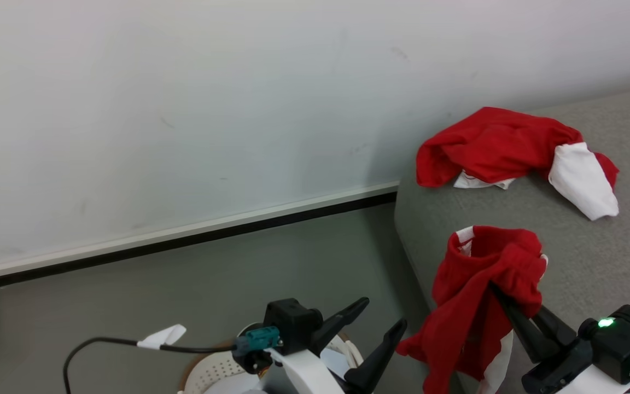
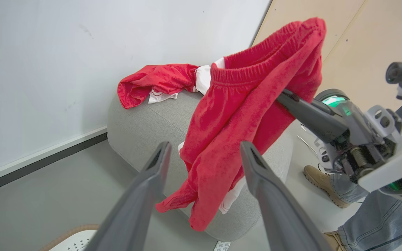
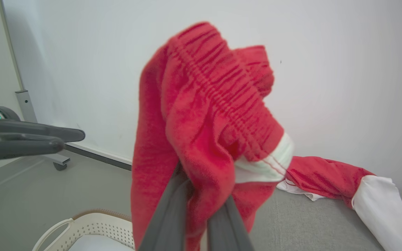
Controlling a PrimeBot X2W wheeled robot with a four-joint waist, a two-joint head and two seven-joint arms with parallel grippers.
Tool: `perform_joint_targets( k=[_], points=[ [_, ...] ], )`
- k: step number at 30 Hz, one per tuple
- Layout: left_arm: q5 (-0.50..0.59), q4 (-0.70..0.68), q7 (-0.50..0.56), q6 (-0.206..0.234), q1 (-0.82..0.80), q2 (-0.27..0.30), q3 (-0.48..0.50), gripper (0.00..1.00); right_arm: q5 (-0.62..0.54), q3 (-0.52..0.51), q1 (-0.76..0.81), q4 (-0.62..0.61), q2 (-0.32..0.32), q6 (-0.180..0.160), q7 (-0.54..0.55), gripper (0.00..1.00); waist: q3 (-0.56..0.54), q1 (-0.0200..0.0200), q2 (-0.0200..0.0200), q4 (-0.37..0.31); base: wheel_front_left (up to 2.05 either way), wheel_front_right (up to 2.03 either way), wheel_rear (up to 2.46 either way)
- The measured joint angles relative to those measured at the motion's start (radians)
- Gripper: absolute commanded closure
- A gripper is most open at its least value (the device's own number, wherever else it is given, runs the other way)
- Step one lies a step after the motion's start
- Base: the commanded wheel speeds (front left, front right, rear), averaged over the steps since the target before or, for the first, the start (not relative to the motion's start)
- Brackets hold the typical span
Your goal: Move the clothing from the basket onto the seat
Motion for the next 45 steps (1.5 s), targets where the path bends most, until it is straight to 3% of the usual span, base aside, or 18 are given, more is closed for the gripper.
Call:
perform_joint_targets(
  k=[6,13,21,24,30,37,43,44,45],
  points=[
    [0.002,0.001,0.001,-0.004,-0.016,-0.006,-0.001,0.0,-0.021,-0.049,0.003,-0.013,0.003,0.0,0.0,1.0,0.028,0.0,0.0,-0.046,0.0,0.0,0.0],
    [0.02,-0.005,0.017,-0.012,-0.062,-0.006,-0.001,0.0,-0.043,-0.142,-0.049,-0.009,0.023,0.0,0.0,1.0,0.091,0.0001,0.0,-0.052,0.0,0.0,0.0],
    [0.053,-0.016,0.048,-0.032,-0.167,0.007,0.004,0.0,-0.126,-0.406,-0.277,0.08,0.035,0.0,0.0,1.0,0.243,0.0002,0.0,-0.02,0.0,0.0,0.0],
    [0.077,-0.026,0.056,-0.038,-0.21,0.011,0.01,0.0,-0.16,-0.484,-0.376,0.128,0.01,0.0,0.0,1.0,0.305,0.0003,0.0,0.004,0.0,0.0,0.0],
    [0.116,-0.049,0.053,-0.047,-0.302,0.023,0.031,0.0,-0.166,-0.656,-0.601,0.269,-0.067,0.0,0.021,1.0,0.425,0.0003,0.0,0.067,0.0,0.0,0.0],
    [0.142,-0.071,0.015,-0.057,-0.352,0.014,0.053,0.0,-0.262,-0.829,-0.772,0.479,-0.18,0.0,0.049,1.0,0.539,0.0003,0.0,0.157,0.0,0.0,0.0],
    [0.149,-0.075,0.009,-0.052,-0.352,0.029,0.053,0.0,-0.368,-1.015,-0.788,0.723,-0.186,0.0,0.054,1.0,0.615,0.0002,0.0,0.219,0.0,0.0,0.0],
    [0.149,-0.073,0.008,-0.05,-0.349,0.035,0.053,0.0,-0.386,-1.048,-0.785,0.762,-0.174,0.0,0.054,0.96,0.624,0.0002,0.0,0.226,0.0,0.0,0.0],
    [0.149,-0.072,0.004,-0.048,-0.346,0.038,0.053,0.0,-0.403,-1.083,-0.78,0.795,-0.16,0.0,0.047,0.85,0.631,0.0003,0.0,0.233,0.0,0.0,0.0]
  ],
)
